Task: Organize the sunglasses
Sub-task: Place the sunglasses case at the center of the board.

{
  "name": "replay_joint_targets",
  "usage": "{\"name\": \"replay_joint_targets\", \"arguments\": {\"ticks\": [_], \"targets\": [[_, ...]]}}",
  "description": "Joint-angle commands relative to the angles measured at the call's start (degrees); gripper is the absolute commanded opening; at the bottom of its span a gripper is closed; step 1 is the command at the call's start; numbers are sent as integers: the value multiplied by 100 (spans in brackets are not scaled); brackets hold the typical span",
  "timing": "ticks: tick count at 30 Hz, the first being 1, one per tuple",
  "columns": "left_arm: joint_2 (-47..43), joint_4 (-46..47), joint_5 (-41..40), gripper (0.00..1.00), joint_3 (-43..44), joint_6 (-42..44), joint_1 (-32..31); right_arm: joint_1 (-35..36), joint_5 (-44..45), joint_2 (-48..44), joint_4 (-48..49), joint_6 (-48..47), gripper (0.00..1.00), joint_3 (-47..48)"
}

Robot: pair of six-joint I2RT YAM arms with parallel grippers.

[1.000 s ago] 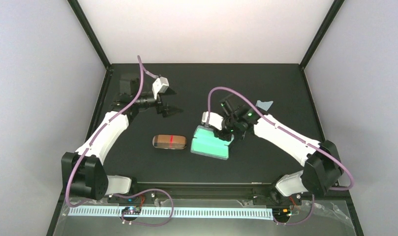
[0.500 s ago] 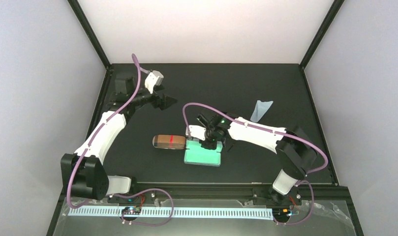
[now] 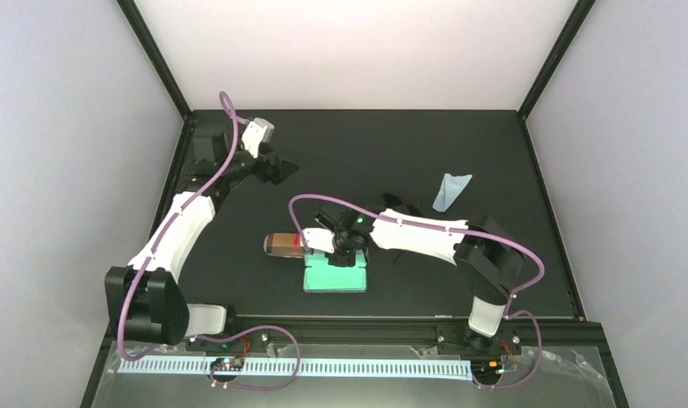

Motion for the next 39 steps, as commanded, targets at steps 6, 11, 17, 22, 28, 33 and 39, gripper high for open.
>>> {"name": "replay_joint_targets", "arguments": {"ticks": [6, 11, 17, 22, 28, 33, 39], "targets": [[-122, -5, -53, 99, 98, -138, 62, 58, 391, 103, 60, 25, 8, 277], [-268, 130, -65, 99, 3, -137, 59, 61, 434, -80, 78, 44, 18, 116], [-313, 192, -66, 99, -61, -142, 58, 58, 453, -200, 54, 51, 31, 34], [-348, 179, -118, 99, -69, -107, 67, 22, 516, -523, 114, 119, 49, -100], [-394, 176, -284, 99, -58, -107, 60, -575, 242, -1400, 253, 300, 67, -510], [-364, 219, -168, 99, -69, -108, 66, -1840, -307, -1911, 108, 641, 69, -557], [-328, 276, 94, 99, -68, -242, -7, -3585, -830, -1811, -78, 1110, 69, -450]]}}
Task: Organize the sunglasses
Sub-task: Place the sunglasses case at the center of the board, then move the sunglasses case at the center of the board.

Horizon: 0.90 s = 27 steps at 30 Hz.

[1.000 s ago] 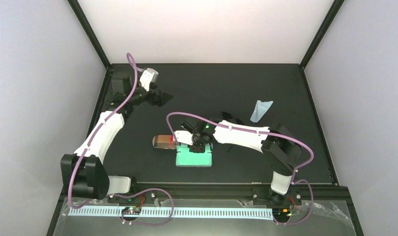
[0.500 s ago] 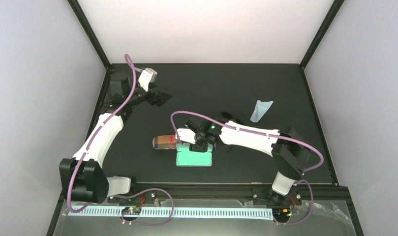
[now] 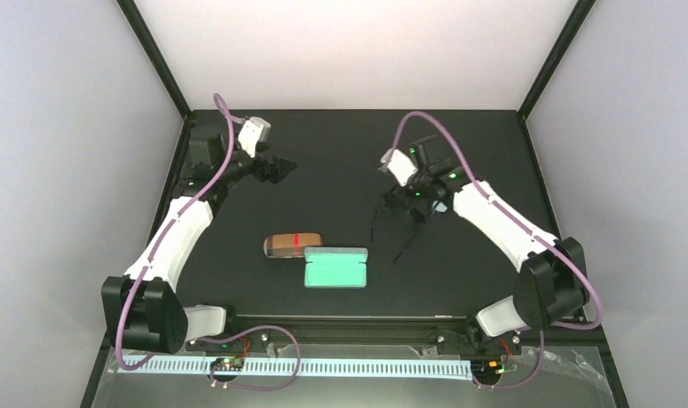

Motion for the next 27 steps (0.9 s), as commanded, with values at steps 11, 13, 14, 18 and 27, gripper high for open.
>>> {"name": "replay_joint_targets", "arguments": {"ticks": [11, 13, 14, 18, 27], "targets": [[246, -2305, 1642, 96, 154, 3177, -1127, -1875, -965, 405, -647, 597, 70, 110], [269, -3052, 1508, 96, 72, 4114, -1520, -1877, -944, 343, -648, 588, 70, 42], [292, -3237, 1388, 95, 9, 4411, -1695, -1877, -940, 324, -643, 575, 70, 12], [481, -3496, 1020, 90, -70, 4552, -2251, -1883, -1017, 281, -536, 616, 71, -106], [1063, -3244, 165, 74, 16, 4199, -3260, -1881, -1183, 224, -527, 604, 71, -222]]}}
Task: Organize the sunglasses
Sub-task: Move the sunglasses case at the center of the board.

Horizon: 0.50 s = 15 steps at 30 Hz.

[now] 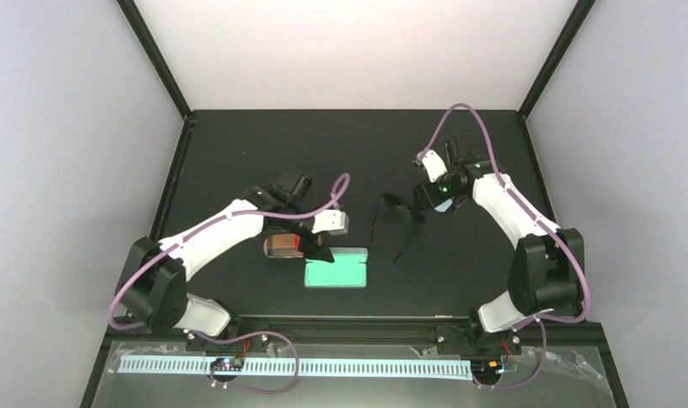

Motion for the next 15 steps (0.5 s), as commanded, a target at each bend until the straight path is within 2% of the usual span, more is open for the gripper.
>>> {"name": "replay_joint_targets", "arguments": {"ticks": [1, 11, 15], "targets": [[362, -78, -624, 72, 139, 115, -465, -3, -156, -181, 29, 60, 71, -90], [909, -33, -1780, 52, 345, -200, -1035, -1, -250, -120, 15, 25, 71, -101], [988, -126, -2086, 38, 360, -265, -1145, 1, -270, -90, 11, 3, 71, -118]]}}
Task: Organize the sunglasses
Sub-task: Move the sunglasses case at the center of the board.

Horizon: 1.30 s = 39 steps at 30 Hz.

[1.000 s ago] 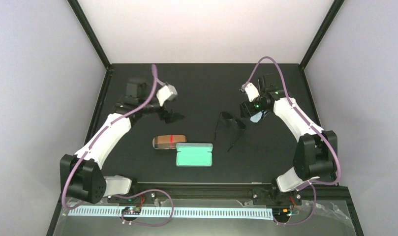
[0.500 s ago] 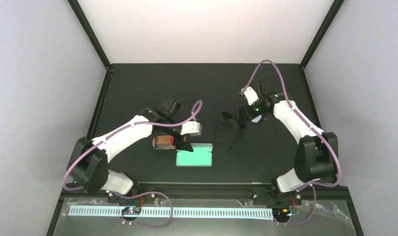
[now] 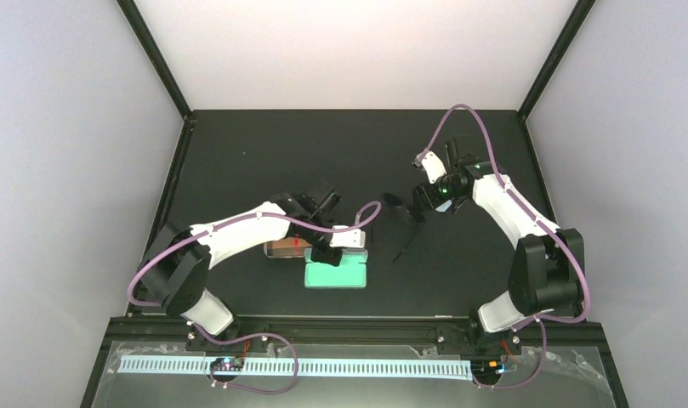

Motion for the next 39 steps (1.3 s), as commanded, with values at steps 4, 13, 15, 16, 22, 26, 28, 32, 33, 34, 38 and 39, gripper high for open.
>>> {"name": "replay_joint_targets", "arguments": {"ticks": [4, 13, 15, 16, 22, 26, 28, 32, 33, 34, 38, 39], "targets": [[25, -24, -884, 30, 98, -112, -129, -5, -137, -33, 2, -8, 71, -41], [-296, 174, -1322, 19, -147, -222, -199, 0, -150, 51, -28, -31, 72, -24], [-337, 209, -1397, 17, -188, -246, -200, -4, -150, 69, -34, -41, 72, -16], [-350, 235, -1425, 16, -204, -249, -204, 0, -150, 73, -35, -42, 72, -15], [-430, 225, -1494, 14, -232, -272, -226, 3, -159, 108, -44, -51, 72, -13], [-469, 201, -1524, 12, -232, -261, -240, -4, -151, 113, -53, -50, 72, -15], [-476, 182, -1556, 11, -245, -244, -237, 1, -152, 117, -53, -56, 72, -15], [-510, 225, -1750, 10, -326, -199, -249, 0, -159, 117, -58, -62, 72, -15], [-526, 253, -1807, 10, -354, -179, -244, 1, -159, 118, -58, -59, 72, -15], [-542, 282, -1869, 9, -379, -167, -244, 1, -159, 116, -61, -59, 72, -9], [-610, 391, -2061, 8, -503, -89, -244, -3, -157, 126, -74, -59, 72, -8], [-634, 418, -2119, 8, -537, -62, -244, 1, -159, 124, -71, -59, 72, -11]]}}
